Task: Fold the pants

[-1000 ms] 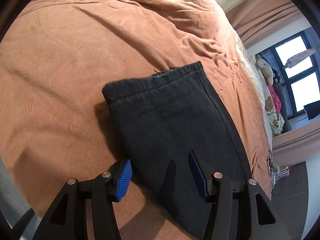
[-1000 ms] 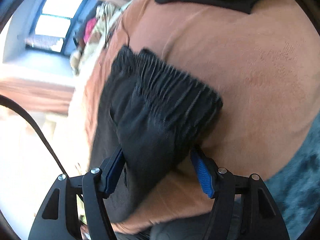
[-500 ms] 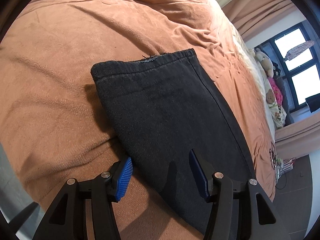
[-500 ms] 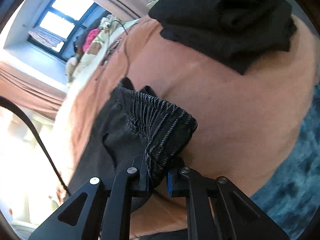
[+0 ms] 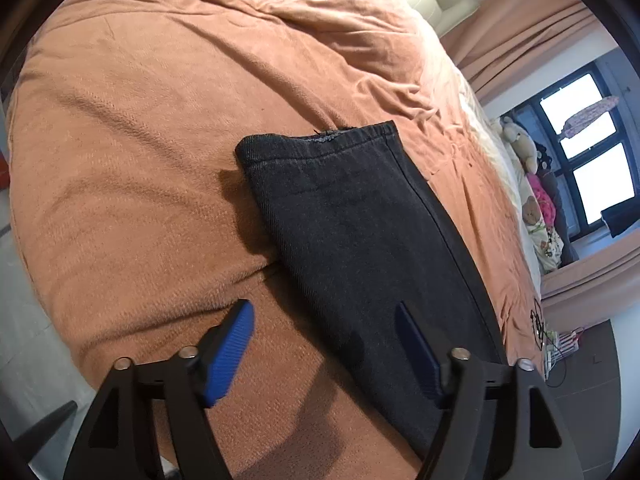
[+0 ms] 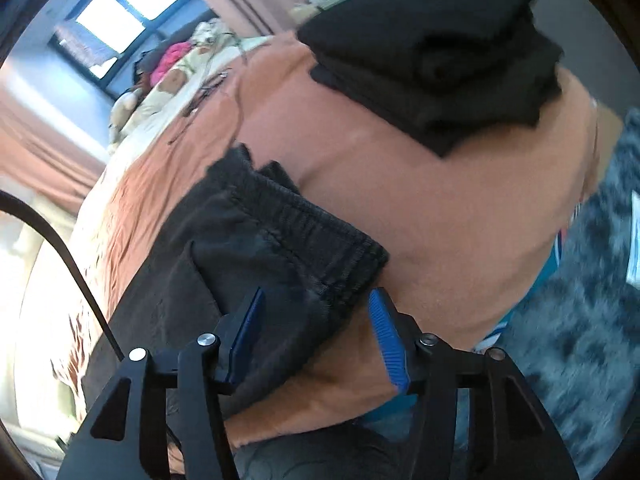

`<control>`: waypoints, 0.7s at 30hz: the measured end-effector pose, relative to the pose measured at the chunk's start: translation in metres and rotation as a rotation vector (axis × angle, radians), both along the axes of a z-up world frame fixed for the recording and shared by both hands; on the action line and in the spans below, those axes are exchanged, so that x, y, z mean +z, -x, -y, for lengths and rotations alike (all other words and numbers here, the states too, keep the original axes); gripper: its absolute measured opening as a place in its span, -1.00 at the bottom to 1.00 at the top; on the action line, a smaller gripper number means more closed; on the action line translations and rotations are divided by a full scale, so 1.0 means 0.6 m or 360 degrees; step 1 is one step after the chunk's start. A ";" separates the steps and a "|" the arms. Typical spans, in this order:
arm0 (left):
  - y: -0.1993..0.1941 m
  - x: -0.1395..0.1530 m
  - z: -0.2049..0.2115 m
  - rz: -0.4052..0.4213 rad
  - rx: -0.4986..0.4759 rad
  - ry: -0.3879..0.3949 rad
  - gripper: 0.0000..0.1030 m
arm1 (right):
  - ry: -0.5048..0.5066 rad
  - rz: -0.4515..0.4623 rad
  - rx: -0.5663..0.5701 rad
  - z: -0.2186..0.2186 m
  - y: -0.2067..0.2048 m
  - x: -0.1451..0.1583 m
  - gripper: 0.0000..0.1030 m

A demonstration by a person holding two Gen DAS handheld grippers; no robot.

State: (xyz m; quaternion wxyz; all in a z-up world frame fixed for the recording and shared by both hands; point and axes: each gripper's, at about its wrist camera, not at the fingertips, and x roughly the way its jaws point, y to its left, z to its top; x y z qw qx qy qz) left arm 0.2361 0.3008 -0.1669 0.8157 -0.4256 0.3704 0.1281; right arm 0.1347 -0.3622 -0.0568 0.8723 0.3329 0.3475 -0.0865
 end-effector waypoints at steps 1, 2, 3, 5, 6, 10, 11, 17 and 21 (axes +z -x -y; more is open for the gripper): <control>0.001 -0.001 0.004 0.0013 -0.0003 0.0002 0.60 | 0.0031 0.0012 0.0020 -0.011 0.009 -0.001 0.01; 0.001 -0.002 0.009 0.0015 -0.0015 -0.0012 0.61 | 0.0070 0.0023 0.0049 -0.021 0.013 0.004 0.01; -0.002 0.000 0.014 0.0000 -0.0042 -0.0049 0.61 | 0.0098 0.0033 0.0074 -0.032 0.015 0.004 0.01; -0.010 0.002 0.023 -0.0036 -0.0110 -0.0119 0.69 | 0.0158 0.0053 0.0124 -0.057 0.003 0.005 0.01; -0.014 0.003 0.028 -0.0056 -0.0148 -0.0153 0.72 | 0.0186 0.0066 0.0152 -0.070 -0.003 0.008 0.01; -0.026 0.006 0.050 -0.0094 -0.0276 -0.0254 0.98 | 0.0262 0.0101 0.0303 -0.115 -0.045 0.013 0.21; -0.028 0.007 0.057 -0.0126 -0.0292 -0.0306 0.98 | 0.0284 0.0121 0.0346 -0.120 -0.051 0.014 0.29; -0.041 0.003 0.089 -0.0270 -0.0379 -0.0516 0.99 | 0.0400 0.0175 0.0537 -0.162 -0.089 0.014 0.43; -0.045 -0.001 0.096 -0.0308 -0.0422 -0.0552 0.99 | 0.0439 0.0155 0.0611 -0.186 -0.118 0.011 0.43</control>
